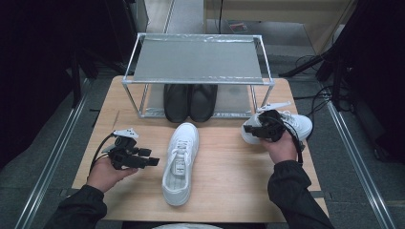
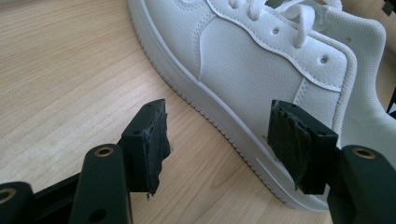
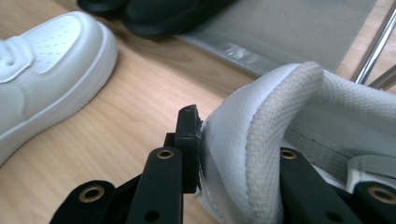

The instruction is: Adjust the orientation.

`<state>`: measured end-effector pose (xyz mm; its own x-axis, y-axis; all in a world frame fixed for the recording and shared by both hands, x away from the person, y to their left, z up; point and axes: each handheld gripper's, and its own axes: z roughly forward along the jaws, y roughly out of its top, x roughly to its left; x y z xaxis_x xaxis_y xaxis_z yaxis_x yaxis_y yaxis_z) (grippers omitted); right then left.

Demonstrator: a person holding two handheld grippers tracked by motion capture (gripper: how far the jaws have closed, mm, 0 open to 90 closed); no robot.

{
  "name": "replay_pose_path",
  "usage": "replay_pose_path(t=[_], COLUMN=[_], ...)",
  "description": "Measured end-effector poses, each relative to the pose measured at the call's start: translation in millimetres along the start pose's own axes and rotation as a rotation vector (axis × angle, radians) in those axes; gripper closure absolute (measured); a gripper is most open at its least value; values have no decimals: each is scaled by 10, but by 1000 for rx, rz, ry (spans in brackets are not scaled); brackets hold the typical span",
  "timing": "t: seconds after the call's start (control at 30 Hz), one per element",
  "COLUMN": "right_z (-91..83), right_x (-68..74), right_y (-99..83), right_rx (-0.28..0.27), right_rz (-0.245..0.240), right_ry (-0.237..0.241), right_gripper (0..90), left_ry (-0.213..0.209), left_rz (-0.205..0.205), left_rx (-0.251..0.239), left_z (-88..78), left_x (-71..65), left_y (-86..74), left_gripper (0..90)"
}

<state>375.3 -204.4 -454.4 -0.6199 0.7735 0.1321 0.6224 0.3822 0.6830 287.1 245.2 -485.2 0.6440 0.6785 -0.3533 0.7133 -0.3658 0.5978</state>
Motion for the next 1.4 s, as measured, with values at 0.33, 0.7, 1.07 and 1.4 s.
replay_pose_path(t=[0.33, 0.7, 1.07, 1.4], right_z=[-167, -141, 119, 240], right_x=[424, 920, 1331, 1526], right_y=[-58, -121, -219, -331], right_rx=[19, 51, 134, 196], right_rz=[-32, -105, -203, -200], right_ry=[49, 111, 156, 275], right_gripper=[740, 738, 746, 756], left_ry=[-8, -16, -14, -17], left_rz=[11, 26, 36, 35], left_rx=[-2, 1, 5, 8], left_z=[27, 56, 73, 75], left_x=[3, -6, -11, -10], left_y=[57, 116, 134, 133], left_gripper=[387, 387, 387, 387])
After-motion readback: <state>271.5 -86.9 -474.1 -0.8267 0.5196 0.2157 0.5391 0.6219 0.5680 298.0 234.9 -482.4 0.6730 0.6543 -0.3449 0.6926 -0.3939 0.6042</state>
